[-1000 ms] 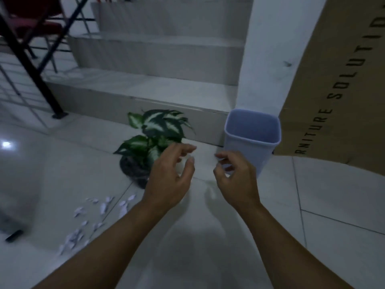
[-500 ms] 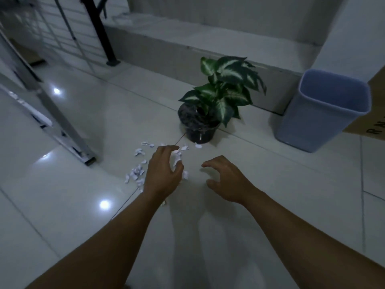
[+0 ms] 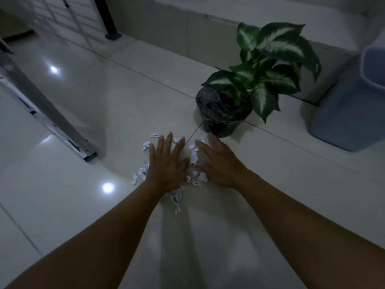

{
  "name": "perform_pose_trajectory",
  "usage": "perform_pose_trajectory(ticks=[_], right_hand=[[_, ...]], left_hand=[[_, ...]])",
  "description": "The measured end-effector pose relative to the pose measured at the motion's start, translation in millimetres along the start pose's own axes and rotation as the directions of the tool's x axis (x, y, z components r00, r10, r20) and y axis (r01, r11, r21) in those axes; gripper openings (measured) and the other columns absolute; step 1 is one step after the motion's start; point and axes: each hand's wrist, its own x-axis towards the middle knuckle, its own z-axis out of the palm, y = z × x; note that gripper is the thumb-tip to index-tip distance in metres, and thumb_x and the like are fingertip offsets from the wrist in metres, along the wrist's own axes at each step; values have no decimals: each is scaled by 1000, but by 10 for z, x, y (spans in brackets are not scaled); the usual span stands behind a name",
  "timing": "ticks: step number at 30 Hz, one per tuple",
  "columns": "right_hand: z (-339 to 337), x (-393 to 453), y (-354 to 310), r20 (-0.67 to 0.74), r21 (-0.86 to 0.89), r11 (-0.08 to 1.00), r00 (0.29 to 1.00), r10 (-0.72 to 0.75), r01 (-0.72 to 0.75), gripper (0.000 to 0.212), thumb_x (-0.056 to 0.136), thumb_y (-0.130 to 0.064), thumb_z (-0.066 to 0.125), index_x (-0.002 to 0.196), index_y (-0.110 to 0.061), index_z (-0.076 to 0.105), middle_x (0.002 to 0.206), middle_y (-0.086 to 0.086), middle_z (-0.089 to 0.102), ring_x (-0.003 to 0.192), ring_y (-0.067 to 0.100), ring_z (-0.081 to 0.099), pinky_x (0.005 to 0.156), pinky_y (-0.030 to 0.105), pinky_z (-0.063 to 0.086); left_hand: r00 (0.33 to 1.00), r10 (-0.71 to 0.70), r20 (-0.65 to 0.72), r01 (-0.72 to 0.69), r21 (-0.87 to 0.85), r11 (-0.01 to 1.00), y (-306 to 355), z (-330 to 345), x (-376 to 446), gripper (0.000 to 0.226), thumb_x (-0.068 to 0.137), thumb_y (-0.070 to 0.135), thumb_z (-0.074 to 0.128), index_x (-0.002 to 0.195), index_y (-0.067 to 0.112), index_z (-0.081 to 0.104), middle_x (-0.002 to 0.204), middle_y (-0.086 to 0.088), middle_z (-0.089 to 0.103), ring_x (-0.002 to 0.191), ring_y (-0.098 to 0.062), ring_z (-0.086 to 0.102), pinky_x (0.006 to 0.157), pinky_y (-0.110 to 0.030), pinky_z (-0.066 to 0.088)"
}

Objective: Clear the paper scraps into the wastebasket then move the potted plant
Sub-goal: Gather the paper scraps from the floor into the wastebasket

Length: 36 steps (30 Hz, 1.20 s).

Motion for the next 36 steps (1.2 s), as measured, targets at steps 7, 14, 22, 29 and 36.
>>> perform_pose_trajectory(ticks=[7, 14, 22, 29, 36], right_hand=[[91, -43, 48, -145, -34, 988, 977, -154, 151, 58, 91, -39, 46, 141, -10, 53, 144, 18, 50, 136, 38, 45, 114, 56, 34], [91, -88, -48, -136, 156, 977, 983, -124, 145, 54, 99, -30, 52, 151, -23, 41, 162, 3, 33, 148, 22, 30, 119, 39, 31], [140, -137, -60, -211, 61, 978, 961, -181, 198, 28, 93, -12, 58, 120, -16, 62, 120, 7, 62, 102, 27, 63, 77, 49, 56], [118, -362, 12, -154, -135, 952, 943, -294, 275, 38, 95, -26, 57, 131, -19, 67, 138, 10, 60, 120, 29, 60, 95, 42, 50], [112, -438, -110, -224, -193, 970, 956, -191, 149, 39, 94, -23, 43, 99, -5, 78, 104, 13, 73, 92, 31, 68, 72, 41, 59]], left_hand=[[995, 97, -10, -96, -233, 968, 44, -127, 48, 48, 100, 36, 43, 142, 14, 51, 148, -8, 48, 137, -25, 44, 119, -52, 31], [986, 72, -153, -131, -422, 897, 184, -162, -28, 10, 97, 17, 57, 107, 18, 56, 100, 2, 61, 87, -9, 56, 75, -24, 49], [982, 33, -184, -121, -490, 863, 219, -160, -177, 23, 95, 13, 59, 118, 16, 55, 112, 4, 60, 97, -5, 55, 84, -15, 45], [966, 236, -107, -241, -39, 970, 268, 89, -452, 50, 94, 48, 49, 134, 17, 52, 128, -5, 53, 121, -23, 47, 101, -36, 35], [973, 222, -59, -214, 118, 970, 443, 114, -396, 29, 103, 40, 37, 109, 18, 55, 105, -4, 53, 90, -23, 51, 73, -33, 33]])
